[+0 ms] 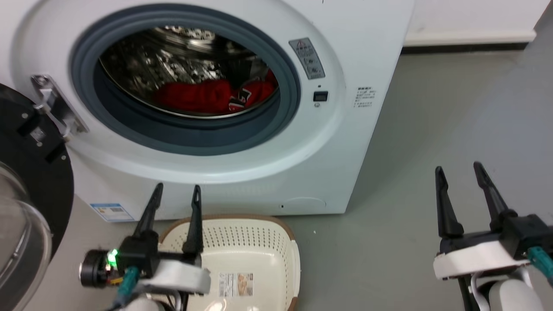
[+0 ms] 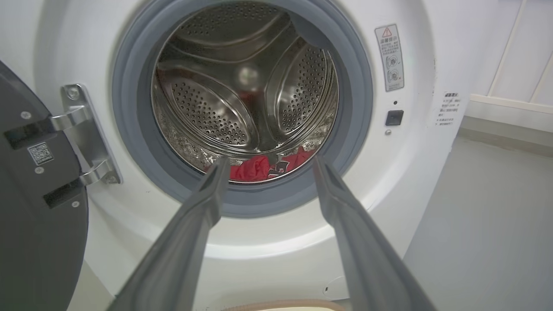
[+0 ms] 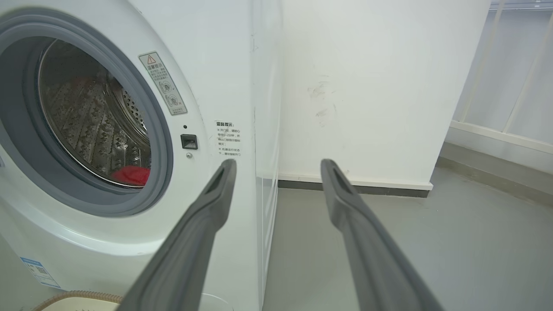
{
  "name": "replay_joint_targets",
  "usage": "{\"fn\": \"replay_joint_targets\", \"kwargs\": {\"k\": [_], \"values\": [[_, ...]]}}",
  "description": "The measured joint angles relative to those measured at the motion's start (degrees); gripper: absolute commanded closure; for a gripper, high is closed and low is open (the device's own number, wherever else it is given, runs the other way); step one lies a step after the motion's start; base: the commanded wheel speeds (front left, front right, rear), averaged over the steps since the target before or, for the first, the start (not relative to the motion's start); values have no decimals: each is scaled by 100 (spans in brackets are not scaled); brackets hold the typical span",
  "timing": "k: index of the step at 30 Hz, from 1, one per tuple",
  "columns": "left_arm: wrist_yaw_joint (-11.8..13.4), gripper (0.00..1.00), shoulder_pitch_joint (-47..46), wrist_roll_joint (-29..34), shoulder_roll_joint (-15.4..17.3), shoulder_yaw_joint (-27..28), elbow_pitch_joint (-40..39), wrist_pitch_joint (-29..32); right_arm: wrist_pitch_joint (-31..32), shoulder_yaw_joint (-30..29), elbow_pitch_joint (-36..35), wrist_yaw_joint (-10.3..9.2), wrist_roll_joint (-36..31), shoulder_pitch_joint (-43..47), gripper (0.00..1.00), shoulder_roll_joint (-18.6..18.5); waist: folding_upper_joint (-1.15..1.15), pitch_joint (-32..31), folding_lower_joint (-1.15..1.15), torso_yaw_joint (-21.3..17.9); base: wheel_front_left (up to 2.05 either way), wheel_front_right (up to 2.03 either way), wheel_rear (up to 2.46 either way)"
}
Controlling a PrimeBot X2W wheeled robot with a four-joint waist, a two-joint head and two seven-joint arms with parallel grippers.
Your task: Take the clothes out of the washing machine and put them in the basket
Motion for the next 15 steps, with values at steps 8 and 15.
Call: {"fn": "replay_joint_targets", "kwargs": {"k": [8,15], "values": [[-466,0,-1279,-123,415,341,1013,0,0,44,-219,0,69,-533,0,-2,0,830,0,-135,0,0,0],[-687,0,-3062,-431,1128,293,2538,4,1,82,-366,0,243,-914,0,-4,0,1731,1,-393,0,0,0]]}}
